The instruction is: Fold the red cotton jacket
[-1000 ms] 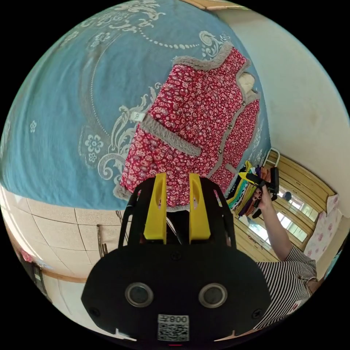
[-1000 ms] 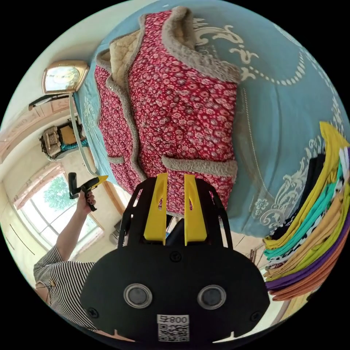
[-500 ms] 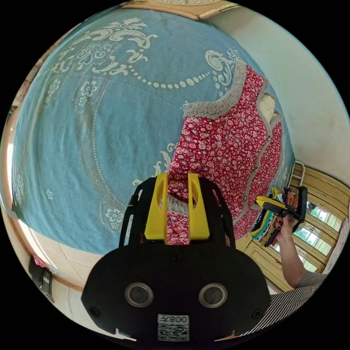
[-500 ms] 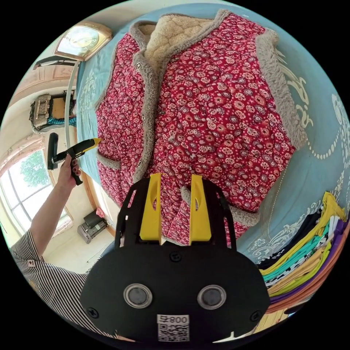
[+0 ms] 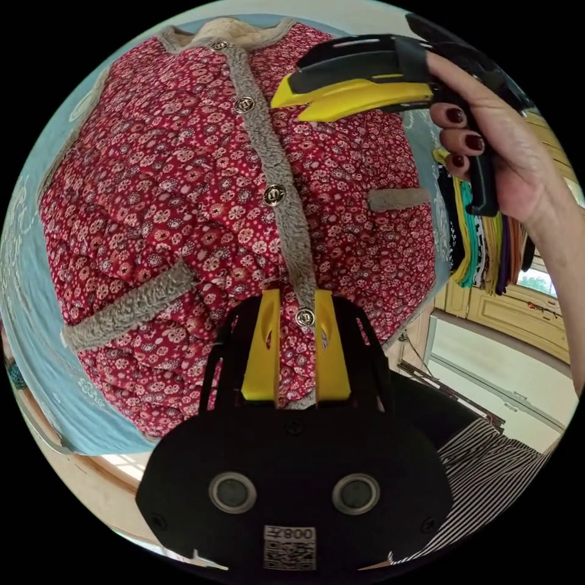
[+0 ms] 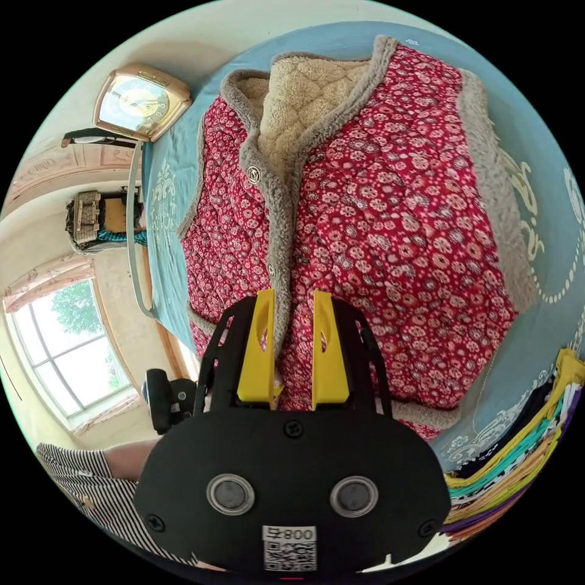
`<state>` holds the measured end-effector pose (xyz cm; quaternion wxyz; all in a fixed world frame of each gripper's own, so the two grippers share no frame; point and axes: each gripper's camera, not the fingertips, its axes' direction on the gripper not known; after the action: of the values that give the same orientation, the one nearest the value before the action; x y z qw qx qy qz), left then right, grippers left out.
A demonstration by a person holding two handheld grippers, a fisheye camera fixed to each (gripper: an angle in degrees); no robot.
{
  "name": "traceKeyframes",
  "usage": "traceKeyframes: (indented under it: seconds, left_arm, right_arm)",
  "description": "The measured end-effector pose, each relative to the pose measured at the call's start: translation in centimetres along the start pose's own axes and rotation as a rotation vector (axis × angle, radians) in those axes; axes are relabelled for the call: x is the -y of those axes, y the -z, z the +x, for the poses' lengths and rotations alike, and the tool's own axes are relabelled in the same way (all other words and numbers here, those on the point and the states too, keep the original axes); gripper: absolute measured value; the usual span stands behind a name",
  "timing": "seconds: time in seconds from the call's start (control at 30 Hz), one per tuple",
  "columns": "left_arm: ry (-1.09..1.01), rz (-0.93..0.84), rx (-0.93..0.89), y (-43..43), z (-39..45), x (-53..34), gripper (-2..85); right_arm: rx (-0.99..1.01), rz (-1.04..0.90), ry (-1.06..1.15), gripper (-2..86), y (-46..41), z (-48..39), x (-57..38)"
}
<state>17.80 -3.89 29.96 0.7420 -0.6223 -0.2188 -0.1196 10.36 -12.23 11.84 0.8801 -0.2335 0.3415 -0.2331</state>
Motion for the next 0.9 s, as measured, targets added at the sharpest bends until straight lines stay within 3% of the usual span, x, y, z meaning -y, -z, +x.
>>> traceKeyframes:
  seconds: [0.2, 0.43, 0.57, 0.67, 0.77, 0.9]
  left_arm:
    - [0.011, 0.035, -0.11, 0.6, -3.7, -1.4, 4.7]
    - [0.099, 0.229, -0.265, 6.5, -9.9, -6.6, 3.5]
    - [0.298, 0.384, -0.137, 12.2, -17.8, -12.0, 3.8]
    - [0.578, 0.531, -0.054, 14.5, -25.4, -17.3, 4.1]
    - [0.741, 0.633, -0.017, 15.3, -29.1, -20.8, 4.4]
    - [0.679, 0.637, 0.021, 14.3, -28.0, -19.8, 4.8]
  right_arm:
    - [-0.092, -0.051, 0.021, 5.8, -1.5, -2.3, 1.7]
    - [0.154, 0.029, 0.162, 0.9, 2.7, -5.8, 0.6]
    - [0.342, 0.033, 0.376, 0.6, 3.3, -13.6, 3.3]
    - [0.322, -0.031, 0.546, 1.2, 1.9, -19.7, 4.9]
    - [0.321, -0.079, 0.505, 2.8, 0.6, -19.4, 5.7]
    - [0.255, -0.049, 0.351, 4.6, 1.3, -12.2, 4.8]
